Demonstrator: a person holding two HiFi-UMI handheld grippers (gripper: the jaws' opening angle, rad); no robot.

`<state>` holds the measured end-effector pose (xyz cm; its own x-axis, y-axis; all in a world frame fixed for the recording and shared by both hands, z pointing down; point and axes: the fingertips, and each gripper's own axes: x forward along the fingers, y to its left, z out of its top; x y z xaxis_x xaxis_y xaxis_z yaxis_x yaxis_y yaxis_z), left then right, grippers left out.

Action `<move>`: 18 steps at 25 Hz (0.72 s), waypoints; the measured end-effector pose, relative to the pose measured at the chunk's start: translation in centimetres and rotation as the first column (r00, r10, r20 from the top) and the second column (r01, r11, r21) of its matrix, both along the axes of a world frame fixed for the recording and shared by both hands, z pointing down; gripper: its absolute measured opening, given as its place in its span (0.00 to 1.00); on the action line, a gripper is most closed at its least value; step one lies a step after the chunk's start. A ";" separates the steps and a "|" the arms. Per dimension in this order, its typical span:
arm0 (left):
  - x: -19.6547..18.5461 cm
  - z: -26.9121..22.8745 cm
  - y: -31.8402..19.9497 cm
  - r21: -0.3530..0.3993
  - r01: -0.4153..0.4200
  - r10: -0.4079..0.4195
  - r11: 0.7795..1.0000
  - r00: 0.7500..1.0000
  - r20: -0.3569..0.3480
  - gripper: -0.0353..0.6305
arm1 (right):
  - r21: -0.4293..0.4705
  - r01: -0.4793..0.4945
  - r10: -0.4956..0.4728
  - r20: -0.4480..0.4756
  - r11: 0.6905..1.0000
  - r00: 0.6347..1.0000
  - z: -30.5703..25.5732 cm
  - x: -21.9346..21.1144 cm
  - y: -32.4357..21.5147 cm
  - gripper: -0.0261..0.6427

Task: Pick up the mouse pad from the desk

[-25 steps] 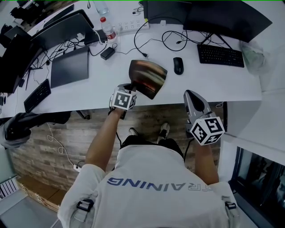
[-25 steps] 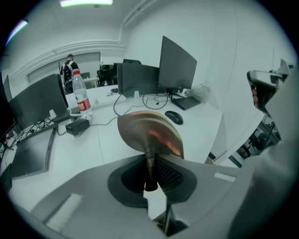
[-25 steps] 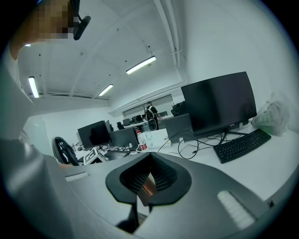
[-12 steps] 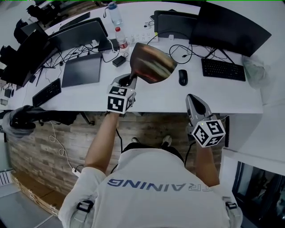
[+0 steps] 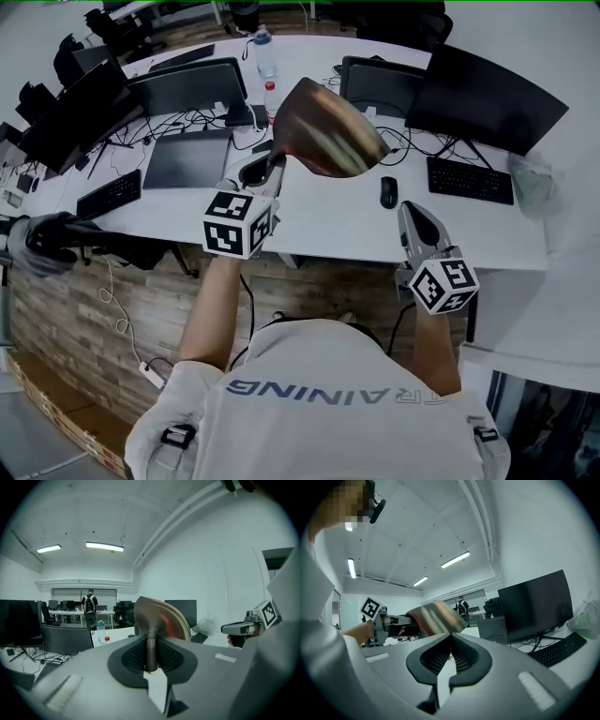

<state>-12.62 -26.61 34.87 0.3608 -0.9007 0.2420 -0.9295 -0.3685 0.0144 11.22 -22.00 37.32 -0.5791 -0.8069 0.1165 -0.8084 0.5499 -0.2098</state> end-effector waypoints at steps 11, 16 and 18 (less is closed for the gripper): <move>-2.7 -5.8 3.2 0.177 0.123 -0.096 0.976 0.984 -0.152 0.10 | 0.071 0.016 -0.017 0.011 0.997 1.000 -3.1 -1.3 -0.9 0.06; -3.4 -5.6 3.2 0.177 0.133 -0.104 0.975 0.981 -0.162 0.10 | 0.076 0.019 -0.020 0.008 0.997 1.000 -3.2 -1.9 -1.2 0.06; -3.5 -5.5 3.1 0.176 0.133 -0.105 0.975 0.981 -0.163 0.10 | 0.080 0.018 -0.018 0.006 0.997 1.000 -3.3 -2.1 -1.3 0.06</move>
<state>-16.09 -23.50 29.39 0.2680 -0.9633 0.0173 -0.9590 -0.2651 0.1001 9.15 -23.30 34.02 -0.5943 -0.8028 0.0480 -0.7968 0.5797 -0.1704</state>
